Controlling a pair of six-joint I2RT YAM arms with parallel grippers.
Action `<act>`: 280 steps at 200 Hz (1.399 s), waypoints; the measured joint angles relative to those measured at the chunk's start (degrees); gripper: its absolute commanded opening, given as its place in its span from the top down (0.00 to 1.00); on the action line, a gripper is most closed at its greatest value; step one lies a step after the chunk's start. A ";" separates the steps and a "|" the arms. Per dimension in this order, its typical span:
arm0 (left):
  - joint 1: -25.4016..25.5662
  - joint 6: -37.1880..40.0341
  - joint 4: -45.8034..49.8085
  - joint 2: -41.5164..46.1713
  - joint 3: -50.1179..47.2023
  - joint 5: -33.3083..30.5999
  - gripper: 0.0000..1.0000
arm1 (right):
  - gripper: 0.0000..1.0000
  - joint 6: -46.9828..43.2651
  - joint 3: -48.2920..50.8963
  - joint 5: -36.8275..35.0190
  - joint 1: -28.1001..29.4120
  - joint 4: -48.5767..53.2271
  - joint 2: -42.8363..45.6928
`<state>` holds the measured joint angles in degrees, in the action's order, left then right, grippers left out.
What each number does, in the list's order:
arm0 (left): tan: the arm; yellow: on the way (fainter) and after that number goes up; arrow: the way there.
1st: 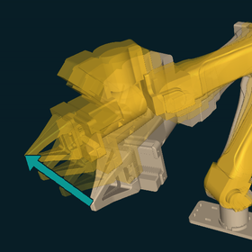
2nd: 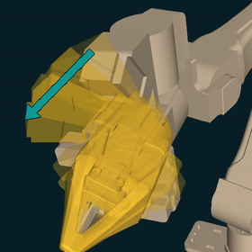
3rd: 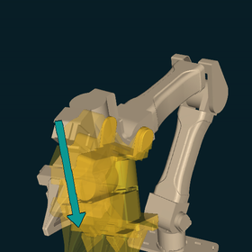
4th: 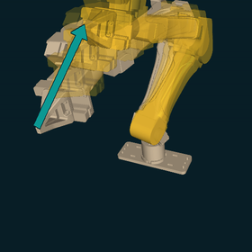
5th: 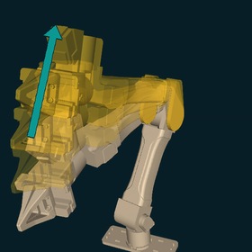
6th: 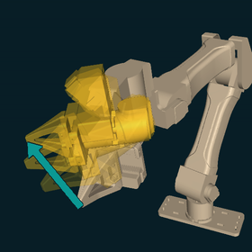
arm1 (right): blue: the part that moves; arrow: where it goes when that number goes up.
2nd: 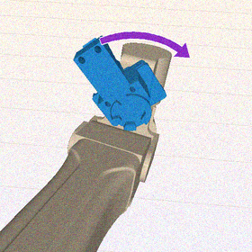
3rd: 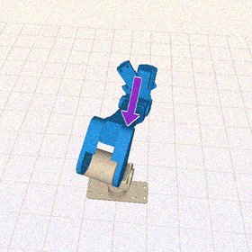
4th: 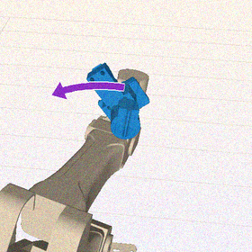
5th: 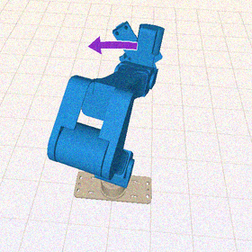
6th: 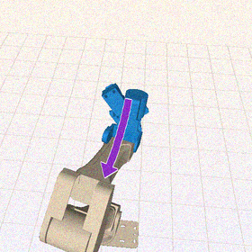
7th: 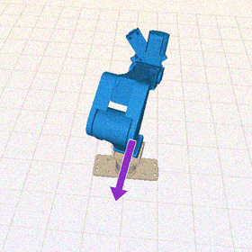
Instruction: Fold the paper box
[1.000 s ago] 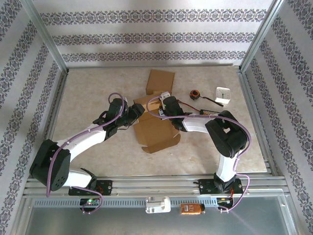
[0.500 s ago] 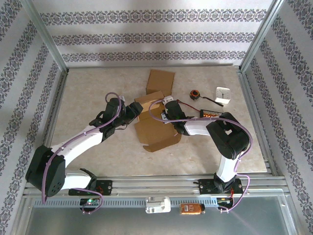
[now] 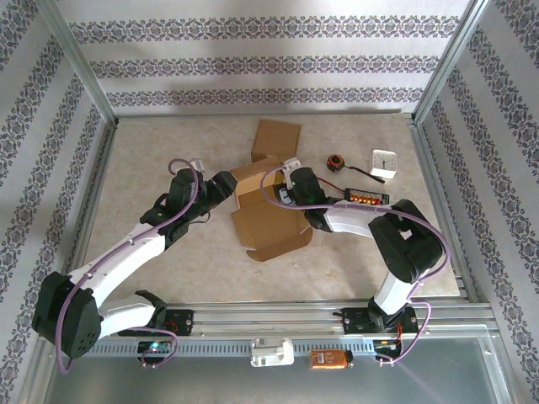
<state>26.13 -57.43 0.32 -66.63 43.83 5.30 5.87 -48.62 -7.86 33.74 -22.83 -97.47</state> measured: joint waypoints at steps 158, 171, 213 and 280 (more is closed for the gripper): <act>-0.02 0.24 0.20 -0.15 0.00 0.24 0.32 | 0.75 2.95 -5.25 5.75 -3.48 -3.58 -7.19; -0.04 0.24 0.20 -0.15 0.00 0.24 0.32 | 0.69 3.56 -4.46 5.51 -3.45 -3.63 -7.02; -0.50 0.24 0.20 -0.15 0.00 0.46 0.32 | 0.60 5.05 -1.55 5.18 -2.23 -3.13 -5.62; -0.66 0.22 0.20 -0.17 -0.09 0.63 0.32 | 0.80 9.60 -4.39 3.19 -1.70 -3.23 -10.29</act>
<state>25.47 -57.21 0.51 -66.81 43.75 5.93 15.46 -53.01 -4.67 32.03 -26.06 -107.77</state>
